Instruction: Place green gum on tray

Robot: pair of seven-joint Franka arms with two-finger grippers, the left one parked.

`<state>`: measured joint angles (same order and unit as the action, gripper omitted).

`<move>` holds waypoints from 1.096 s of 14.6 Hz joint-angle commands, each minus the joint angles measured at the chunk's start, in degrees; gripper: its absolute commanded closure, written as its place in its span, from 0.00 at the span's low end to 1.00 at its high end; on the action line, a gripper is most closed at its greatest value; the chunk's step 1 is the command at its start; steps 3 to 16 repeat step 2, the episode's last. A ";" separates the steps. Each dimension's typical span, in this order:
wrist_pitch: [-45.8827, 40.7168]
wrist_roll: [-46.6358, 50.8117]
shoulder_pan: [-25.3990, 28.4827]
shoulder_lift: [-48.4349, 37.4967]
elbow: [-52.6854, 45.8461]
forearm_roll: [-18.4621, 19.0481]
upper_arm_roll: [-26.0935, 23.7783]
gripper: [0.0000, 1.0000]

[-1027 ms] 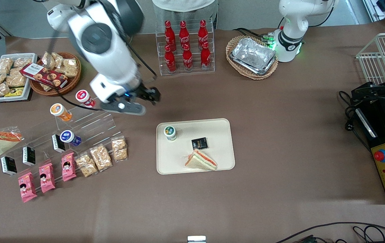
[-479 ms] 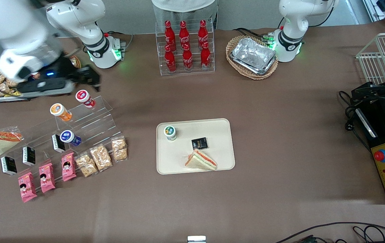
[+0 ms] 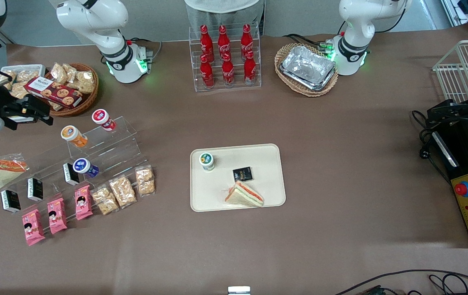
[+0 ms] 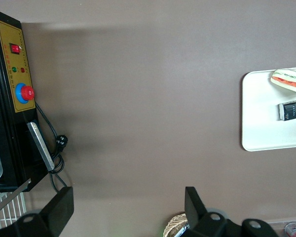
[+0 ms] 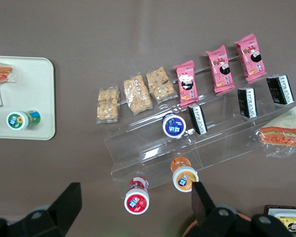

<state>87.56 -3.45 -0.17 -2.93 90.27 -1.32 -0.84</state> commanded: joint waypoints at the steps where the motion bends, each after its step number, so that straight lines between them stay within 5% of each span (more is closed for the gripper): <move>1: -0.99 -0.15 -1.23 -0.32 -0.10 0.88 -0.57 0.00; 16: -1.17 -0.15 -1.32 -0.32 -0.01 0.88 -0.57 0.01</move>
